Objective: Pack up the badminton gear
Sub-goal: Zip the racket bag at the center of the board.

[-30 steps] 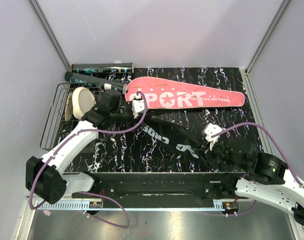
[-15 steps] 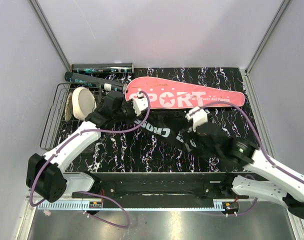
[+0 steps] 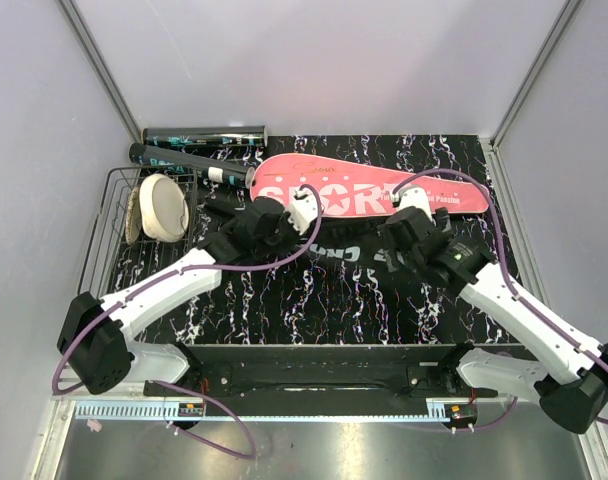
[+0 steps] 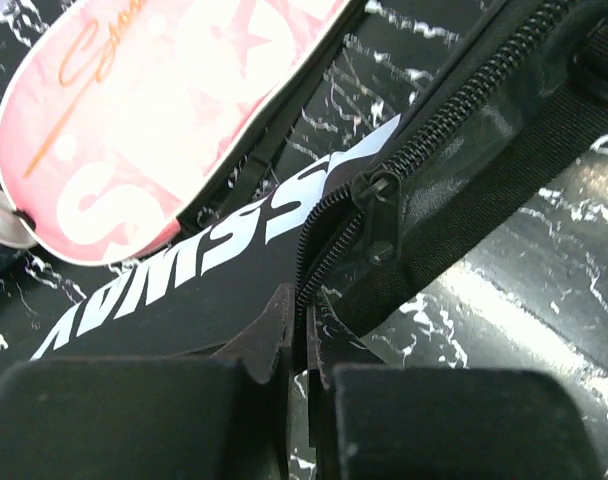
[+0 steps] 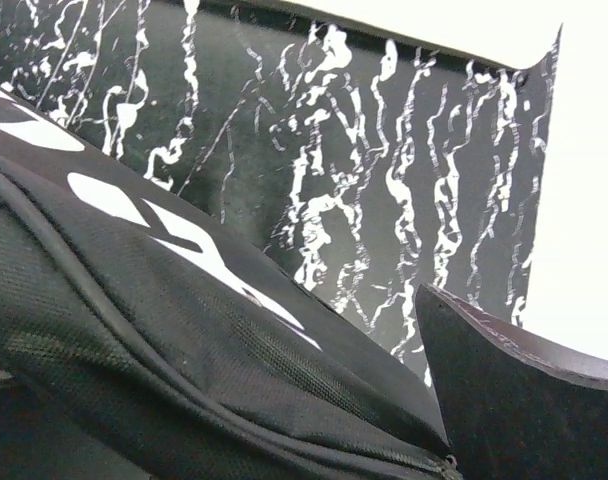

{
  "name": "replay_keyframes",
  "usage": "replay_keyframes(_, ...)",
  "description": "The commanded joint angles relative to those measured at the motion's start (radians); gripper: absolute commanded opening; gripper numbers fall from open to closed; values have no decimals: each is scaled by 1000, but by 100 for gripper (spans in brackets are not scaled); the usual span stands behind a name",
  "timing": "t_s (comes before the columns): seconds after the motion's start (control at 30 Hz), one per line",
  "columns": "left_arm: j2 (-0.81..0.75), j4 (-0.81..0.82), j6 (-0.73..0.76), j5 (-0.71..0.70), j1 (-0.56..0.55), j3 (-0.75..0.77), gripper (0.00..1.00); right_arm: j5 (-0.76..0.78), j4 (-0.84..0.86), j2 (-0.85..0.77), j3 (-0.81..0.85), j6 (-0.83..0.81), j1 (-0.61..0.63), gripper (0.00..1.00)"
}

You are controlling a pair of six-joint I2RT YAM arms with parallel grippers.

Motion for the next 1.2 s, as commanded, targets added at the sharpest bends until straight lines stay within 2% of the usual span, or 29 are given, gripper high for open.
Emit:
replay_keyframes(0.0, 12, 114, -27, -13, -17, 82, 0, 139, 80, -73, 84, -72, -84, 100)
replay_keyframes(0.13, 51, 129, 20, -26, -14, 104, 0, 127, 107, -174, 62, -206, -109, 100)
replay_keyframes(0.2, 36, 248, 129, 6, 18, 62, 0, 98, 114, -204, 40, -281, -110, 100)
replay_keyframes(0.3, 24, 379, 162, 210, 142, -7, 0, -35, 91, -291, 66, -310, -110, 100)
replay_keyframes(0.37, 35, 421, 212, 273, 210, -16, 0, -337, 74, -392, 61, -349, -110, 100)
replay_keyframes(0.4, 54, 389, 237, 339, 224, 8, 0, -526, 66, -427, 57, -384, -109, 100)
replay_keyframes(0.43, 64, 366, 273, 370, 235, 27, 0, -554, 64, -481, 51, -383, -109, 100)
replay_keyframes(0.5, 81, 319, 278, 434, 249, 68, 0, -525, 68, -504, 51, -340, -109, 100)
replay_keyframes(0.57, 85, 317, 242, 455, 247, 76, 0, -409, 92, -486, 64, -274, -107, 100)
replay_keyframes(0.63, 91, 303, 150, 478, 241, 91, 0, -264, 88, -405, 121, -80, -110, 100)
replay_keyframes(0.7, 96, 301, 75, 411, 217, 103, 0, -275, 62, -330, 172, 110, -110, 99)
replay_keyframes(0.73, 99, 298, 50, 378, 200, 107, 0, -442, 74, -263, 202, 143, -110, 99)
replay_keyframes(0.77, 107, 292, 24, 316, 158, 113, 0, -518, 92, -233, 212, 233, -109, 100)
replay_keyframes(0.8, 114, 271, 5, 280, 138, 134, 0, -651, 156, -212, 212, 290, -109, 100)
replay_keyframes(0.87, 157, 217, -88, 182, 83, 183, 0, -805, 294, -182, 146, 410, -109, 100)
replay_keyframes(0.9, 176, 156, -135, 154, 72, 244, 0, -930, 440, -173, 112, 444, -109, 100)
replay_keyframes(0.93, 199, 118, -231, 122, 49, 280, 0, -953, 489, -172, 50, 482, -109, 100)
replay_keyframes(1.03, 281, -47, -346, 16, -7, 401, 0, -915, 542, -172, -39, 553, -109, 100)
replay_keyframes(1.07, 294, -62, -361, -78, -23, 407, 0, -872, 529, -179, -56, 568, -109, 100)
replay_keyframes(1.1, 292, -64, -378, -108, -35, 395, 0, -764, 510, -198, -75, 591, -109, 100)
replay_keyframes(1.17, 260, -15, -419, -89, -49, 331, 0, -651, 505, -230, -148, 691, -110, 99)
